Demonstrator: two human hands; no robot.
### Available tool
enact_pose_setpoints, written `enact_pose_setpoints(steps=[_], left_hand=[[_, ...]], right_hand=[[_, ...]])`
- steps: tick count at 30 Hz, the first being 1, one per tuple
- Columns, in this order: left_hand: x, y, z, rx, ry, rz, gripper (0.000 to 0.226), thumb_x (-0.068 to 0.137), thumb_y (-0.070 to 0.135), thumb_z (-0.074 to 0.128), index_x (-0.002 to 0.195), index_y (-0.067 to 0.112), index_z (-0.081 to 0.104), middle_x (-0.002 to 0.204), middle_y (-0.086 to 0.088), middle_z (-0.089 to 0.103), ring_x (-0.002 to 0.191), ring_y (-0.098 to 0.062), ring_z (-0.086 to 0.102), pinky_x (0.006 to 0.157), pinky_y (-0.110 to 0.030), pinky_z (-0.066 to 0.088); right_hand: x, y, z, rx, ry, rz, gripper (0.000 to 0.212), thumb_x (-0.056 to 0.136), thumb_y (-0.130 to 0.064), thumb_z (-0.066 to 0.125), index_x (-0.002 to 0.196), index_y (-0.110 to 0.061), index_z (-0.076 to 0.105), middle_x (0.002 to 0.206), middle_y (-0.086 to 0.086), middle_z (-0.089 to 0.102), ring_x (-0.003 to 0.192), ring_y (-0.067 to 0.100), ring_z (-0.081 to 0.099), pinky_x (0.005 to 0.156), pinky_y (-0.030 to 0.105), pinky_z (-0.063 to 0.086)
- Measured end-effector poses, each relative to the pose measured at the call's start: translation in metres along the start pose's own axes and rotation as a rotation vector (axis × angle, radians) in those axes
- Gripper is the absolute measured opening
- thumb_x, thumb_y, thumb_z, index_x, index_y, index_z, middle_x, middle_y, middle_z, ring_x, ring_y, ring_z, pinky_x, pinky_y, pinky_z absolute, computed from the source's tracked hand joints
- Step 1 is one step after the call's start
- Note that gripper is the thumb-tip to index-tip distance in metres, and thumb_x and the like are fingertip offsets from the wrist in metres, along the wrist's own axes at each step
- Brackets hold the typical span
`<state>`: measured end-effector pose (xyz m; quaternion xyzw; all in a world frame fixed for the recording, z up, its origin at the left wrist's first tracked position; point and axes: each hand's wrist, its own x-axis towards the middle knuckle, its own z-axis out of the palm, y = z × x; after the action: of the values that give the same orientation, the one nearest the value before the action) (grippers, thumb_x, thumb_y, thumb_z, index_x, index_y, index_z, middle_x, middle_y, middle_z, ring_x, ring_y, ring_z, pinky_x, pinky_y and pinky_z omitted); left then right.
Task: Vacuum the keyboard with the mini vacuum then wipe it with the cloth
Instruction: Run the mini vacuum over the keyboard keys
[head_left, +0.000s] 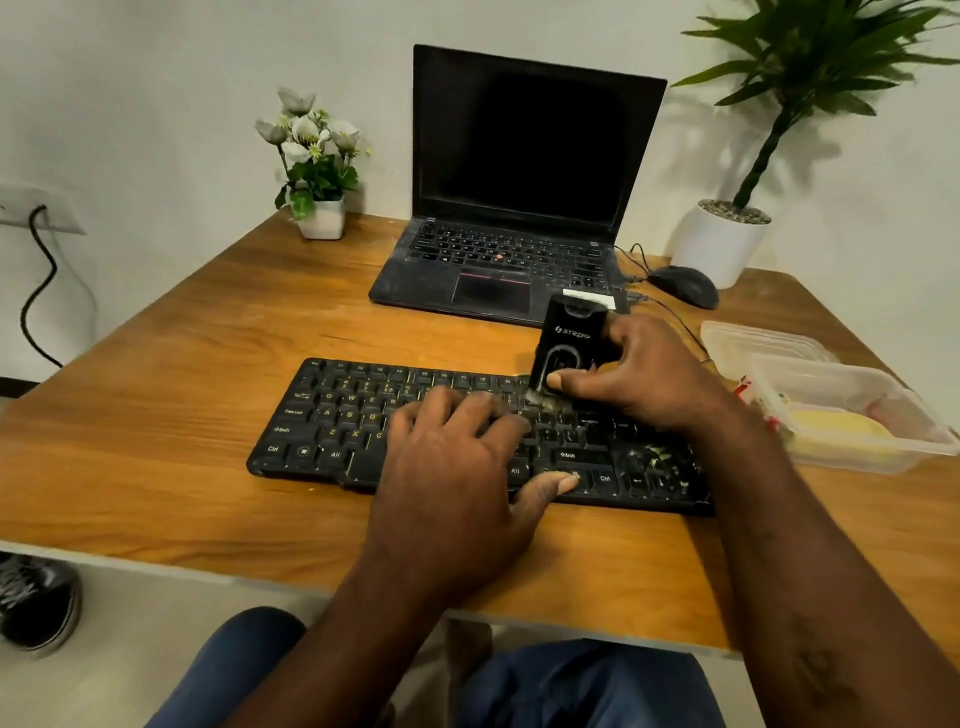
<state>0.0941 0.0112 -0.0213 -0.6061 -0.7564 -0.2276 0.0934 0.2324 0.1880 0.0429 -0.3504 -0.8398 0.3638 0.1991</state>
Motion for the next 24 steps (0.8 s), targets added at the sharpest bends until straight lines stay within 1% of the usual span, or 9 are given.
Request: enact_pose_setpoints(steps=[2, 4, 7, 9, 11, 14, 16, 20, 24], left_hand=[[0.002, 0.0, 0.001, -0.003, 0.0, -0.004, 0.062, 0.088, 0.079, 0.046, 0.126, 0.035, 0.067, 0.123, 0.011, 0.063, 0.114, -0.015, 0.048, 0.093, -0.043, 0.041], [0.003, 0.0, 0.002, -0.006, 0.005, -0.005, 0.061, 0.088, 0.079, 0.046, 0.125, 0.034, 0.067, 0.123, 0.011, 0.063, 0.114, -0.015, 0.049, 0.094, -0.043, 0.042], [0.004, -0.001, 0.003, -0.006, -0.005, -0.001, 0.063, 0.089, 0.078, 0.045, 0.127, 0.033, 0.067, 0.126, 0.011, 0.064, 0.117, -0.016, 0.051, 0.097, -0.045, 0.043], [0.004, -0.001, 0.003, -0.005, -0.021, -0.001, 0.063, 0.09, 0.077, 0.045, 0.13, 0.033, 0.066, 0.128, 0.011, 0.063, 0.12, -0.016, 0.05, 0.098, -0.045, 0.042], [0.004, -0.001, 0.002, -0.001, -0.038, -0.001, 0.063, 0.091, 0.076, 0.043, 0.133, 0.033, 0.064, 0.132, 0.011, 0.062, 0.123, -0.016, 0.049, 0.1, -0.045, 0.041], [0.005, -0.001, 0.001, 0.0, -0.049, -0.006, 0.066, 0.091, 0.077, 0.038, 0.134, 0.034, 0.063, 0.134, 0.011, 0.062, 0.125, -0.016, 0.049, 0.101, -0.046, 0.041], [0.004, -0.001, 0.001, -0.001, -0.049, -0.004, 0.07, 0.091, 0.08, 0.035, 0.134, 0.033, 0.064, 0.133, 0.012, 0.061, 0.125, -0.015, 0.048, 0.102, -0.045, 0.041], [0.004, -0.001, -0.001, -0.008, -0.054, -0.003, 0.073, 0.09, 0.082, 0.034, 0.135, 0.032, 0.063, 0.133, 0.012, 0.061, 0.125, -0.016, 0.047, 0.103, -0.045, 0.041], [0.004, 0.0, -0.002, -0.006, -0.085, -0.006, 0.077, 0.089, 0.084, 0.03, 0.14, 0.034, 0.059, 0.138, 0.013, 0.057, 0.13, -0.015, 0.042, 0.107, -0.046, 0.038]], right_hand=[[0.003, 0.001, -0.003, -0.111, 0.132, -0.013, 0.049, 0.08, -0.03, 0.087, 0.122, -0.019, 0.066, 0.104, -0.011, 0.071, 0.085, 0.001, 0.069, 0.065, 0.011, 0.052], [0.003, 0.0, -0.005, -0.13, 0.161, -0.045, 0.052, 0.08, -0.031, 0.087, 0.126, -0.021, 0.065, 0.105, -0.013, 0.07, 0.087, -0.004, 0.066, 0.064, 0.008, 0.047], [-0.003, -0.005, -0.004, 0.033, -0.016, -0.054, 0.041, 0.078, -0.026, 0.088, 0.112, -0.027, 0.065, 0.103, -0.009, 0.074, 0.088, -0.001, 0.072, 0.066, 0.011, 0.054], [-0.002, -0.005, 0.001, 0.021, -0.064, -0.058, 0.04, 0.078, -0.024, 0.088, 0.109, -0.032, 0.063, 0.102, -0.01, 0.073, 0.089, 0.002, 0.072, 0.067, 0.015, 0.057], [0.003, -0.004, 0.004, -0.059, 0.048, -0.047, 0.044, 0.08, -0.027, 0.087, 0.118, -0.028, 0.064, 0.105, -0.014, 0.071, 0.087, 0.004, 0.071, 0.066, 0.016, 0.056], [0.005, -0.004, 0.002, -0.176, 0.237, -0.031, 0.057, 0.08, -0.03, 0.087, 0.131, -0.018, 0.063, 0.107, -0.014, 0.067, 0.089, 0.001, 0.063, 0.067, 0.008, 0.044], [0.001, -0.004, 0.003, -0.119, 0.21, -0.059, 0.053, 0.079, -0.03, 0.087, 0.127, -0.02, 0.065, 0.105, -0.018, 0.066, 0.087, -0.005, 0.063, 0.065, 0.004, 0.045], [-0.004, -0.01, 0.014, 0.012, -0.013, -0.06, 0.041, 0.079, -0.027, 0.087, 0.112, -0.033, 0.063, 0.104, -0.014, 0.072, 0.093, 0.003, 0.071, 0.074, 0.022, 0.059], [0.007, -0.009, 0.017, -0.124, 0.153, -0.012, 0.057, 0.079, -0.032, 0.087, 0.13, -0.021, 0.063, 0.112, -0.011, 0.071, 0.095, 0.009, 0.07, 0.083, 0.034, 0.063]])
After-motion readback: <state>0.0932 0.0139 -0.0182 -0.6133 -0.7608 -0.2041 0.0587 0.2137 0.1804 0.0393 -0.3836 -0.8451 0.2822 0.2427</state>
